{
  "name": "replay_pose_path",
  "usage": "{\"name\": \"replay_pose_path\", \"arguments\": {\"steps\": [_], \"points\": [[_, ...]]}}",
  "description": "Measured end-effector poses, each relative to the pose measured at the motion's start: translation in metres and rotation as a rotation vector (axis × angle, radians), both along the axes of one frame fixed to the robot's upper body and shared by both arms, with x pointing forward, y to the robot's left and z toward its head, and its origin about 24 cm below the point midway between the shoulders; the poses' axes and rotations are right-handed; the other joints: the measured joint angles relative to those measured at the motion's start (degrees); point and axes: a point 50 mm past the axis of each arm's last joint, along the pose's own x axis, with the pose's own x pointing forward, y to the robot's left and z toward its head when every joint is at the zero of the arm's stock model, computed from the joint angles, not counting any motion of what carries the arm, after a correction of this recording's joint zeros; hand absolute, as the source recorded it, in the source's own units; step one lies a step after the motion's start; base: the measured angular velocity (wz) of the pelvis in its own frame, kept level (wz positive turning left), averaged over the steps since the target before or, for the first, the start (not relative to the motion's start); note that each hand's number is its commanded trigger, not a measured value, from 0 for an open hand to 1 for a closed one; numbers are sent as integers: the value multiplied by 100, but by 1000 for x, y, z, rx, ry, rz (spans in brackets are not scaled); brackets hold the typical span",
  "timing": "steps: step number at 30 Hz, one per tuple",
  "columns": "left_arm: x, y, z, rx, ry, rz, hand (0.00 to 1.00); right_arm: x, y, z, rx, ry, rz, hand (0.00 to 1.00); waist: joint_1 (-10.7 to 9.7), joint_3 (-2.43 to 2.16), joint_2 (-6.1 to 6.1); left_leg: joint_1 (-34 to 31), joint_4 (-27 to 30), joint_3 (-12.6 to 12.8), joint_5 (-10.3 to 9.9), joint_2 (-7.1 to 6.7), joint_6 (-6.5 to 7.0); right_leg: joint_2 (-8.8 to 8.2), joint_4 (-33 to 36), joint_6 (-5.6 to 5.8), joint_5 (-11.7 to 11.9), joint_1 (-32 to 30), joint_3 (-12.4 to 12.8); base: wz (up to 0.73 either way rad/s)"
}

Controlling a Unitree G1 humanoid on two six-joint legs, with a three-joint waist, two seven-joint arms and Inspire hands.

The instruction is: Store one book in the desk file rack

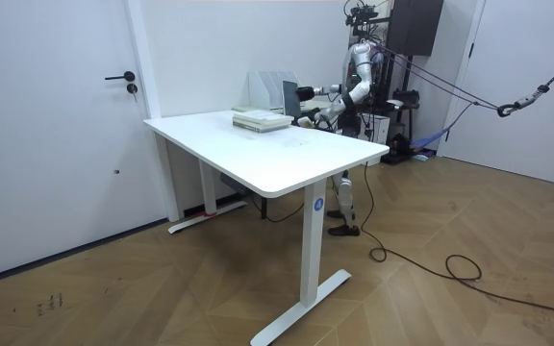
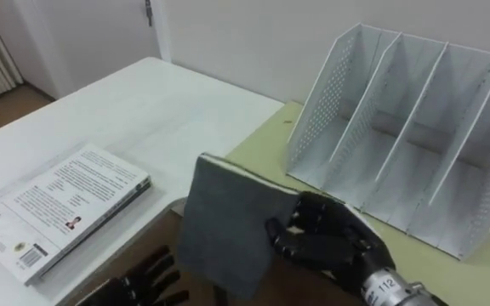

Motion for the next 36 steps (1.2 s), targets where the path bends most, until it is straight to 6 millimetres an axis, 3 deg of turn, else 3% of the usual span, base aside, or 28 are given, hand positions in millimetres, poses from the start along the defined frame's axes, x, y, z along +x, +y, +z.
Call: {"name": "replay_pose_path", "arguments": {"steps": [2, 9, 14, 20, 24, 28, 36], "points": [[-11, -4, -7, 0, 34, 17, 0, 5, -6, 11, -73, -58, -120, 100, -37, -8, -2, -3, -72, 16, 8, -10, 8, 24, 3, 6, 3, -49, 7, -6], [-37, -6, -37, 57, 169, 69, 0, 11, -3, 40, -212, -243, -301, 100, -26, -31, 17, 17, -116, 122, 14, -7, 7, 68, 7, 12, 15, -85, 151, -10], [-61, -1, -55, 101, 284, 135, 0, 14, -12, 53, -304, -321, -470, 100, -23, -57, -83, 9, -139, 131, 14, 0, 6, 77, -27, 12, 14, -90, 148, -1], [-76, 1, -65, 141, 341, 154, 0, 12, -14, 64, -323, -393, -586, 100, 31, -75, -118, 4, -139, 148, 14, -11, 6, 71, -95, 23, 21, -85, 155, 0], [-91, 9, -72, 185, 396, 212, 0, 18, -15, 81, -344, -494, -672, 100, 37, -98, -148, 11, -138, 149, 14, -11, 6, 75, -91, 27, 24, -77, 146, 0], [-107, 16, -76, 223, 458, 264, 0, 16, -27, 95, -372, -578, -798, 100, 83, -146, -234, 4, -138, 145, 14, -7, 6, 77, -105, 26, 26, -70, 131, 0], [-123, 18, -82, 257, 537, 301, 0, 11, -45, 105, -363, -616, -965, 100, 100, -131, -217, -5, -188, 126, 13, -12, 6, 64, -109, 30, 28, -82, 70, 2]]}}
